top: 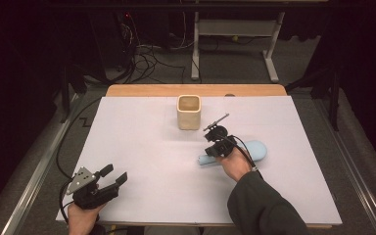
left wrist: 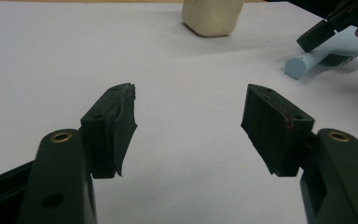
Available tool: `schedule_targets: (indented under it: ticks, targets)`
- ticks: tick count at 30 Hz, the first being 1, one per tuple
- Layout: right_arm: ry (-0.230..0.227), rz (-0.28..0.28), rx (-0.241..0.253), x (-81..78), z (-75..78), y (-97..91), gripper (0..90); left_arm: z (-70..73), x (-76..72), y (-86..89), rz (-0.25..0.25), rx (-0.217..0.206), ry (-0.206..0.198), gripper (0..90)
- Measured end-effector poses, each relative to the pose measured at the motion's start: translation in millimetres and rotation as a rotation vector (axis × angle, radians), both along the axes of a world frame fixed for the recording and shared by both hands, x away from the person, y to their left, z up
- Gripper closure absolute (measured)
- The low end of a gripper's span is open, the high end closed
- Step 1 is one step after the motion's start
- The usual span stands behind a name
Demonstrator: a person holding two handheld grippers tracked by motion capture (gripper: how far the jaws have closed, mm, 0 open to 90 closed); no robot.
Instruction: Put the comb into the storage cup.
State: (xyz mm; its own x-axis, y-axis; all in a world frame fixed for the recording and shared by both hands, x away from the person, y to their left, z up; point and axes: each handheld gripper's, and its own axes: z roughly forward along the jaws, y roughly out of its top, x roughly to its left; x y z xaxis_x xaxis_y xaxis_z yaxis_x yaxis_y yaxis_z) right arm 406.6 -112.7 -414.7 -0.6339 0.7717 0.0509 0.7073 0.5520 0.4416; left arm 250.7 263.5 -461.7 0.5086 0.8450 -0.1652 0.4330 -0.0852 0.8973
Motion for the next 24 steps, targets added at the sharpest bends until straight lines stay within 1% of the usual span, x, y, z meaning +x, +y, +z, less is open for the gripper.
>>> schedule_targets:
  ticks: [3,5,11,20,24]
  targets:
    - [0.013,-0.006,-0.005,0.5,0.6,1.1,90.0,0.0,0.0,0.0,0.0,-0.001,-0.001,35.3]
    - [0.008,-0.003,-0.006,1.6,0.0,1.8,90.0,0.0,-0.1,0.0,0.001,-0.001,-0.001,35.3]
    - [0.016,-0.006,-0.013,4.0,-1.6,4.0,90.0,0.1,-0.3,0.3,0.0,-0.001,-0.002,35.3]
    - [0.02,0.002,-0.021,2.2,-1.7,5.0,90.0,0.0,-0.2,0.1,0.0,0.0,-0.002,35.3]
    - [0.02,-0.002,-0.036,3.2,-3.6,5.9,90.0,0.0,-0.1,-0.2,-0.001,0.002,-0.001,35.3]
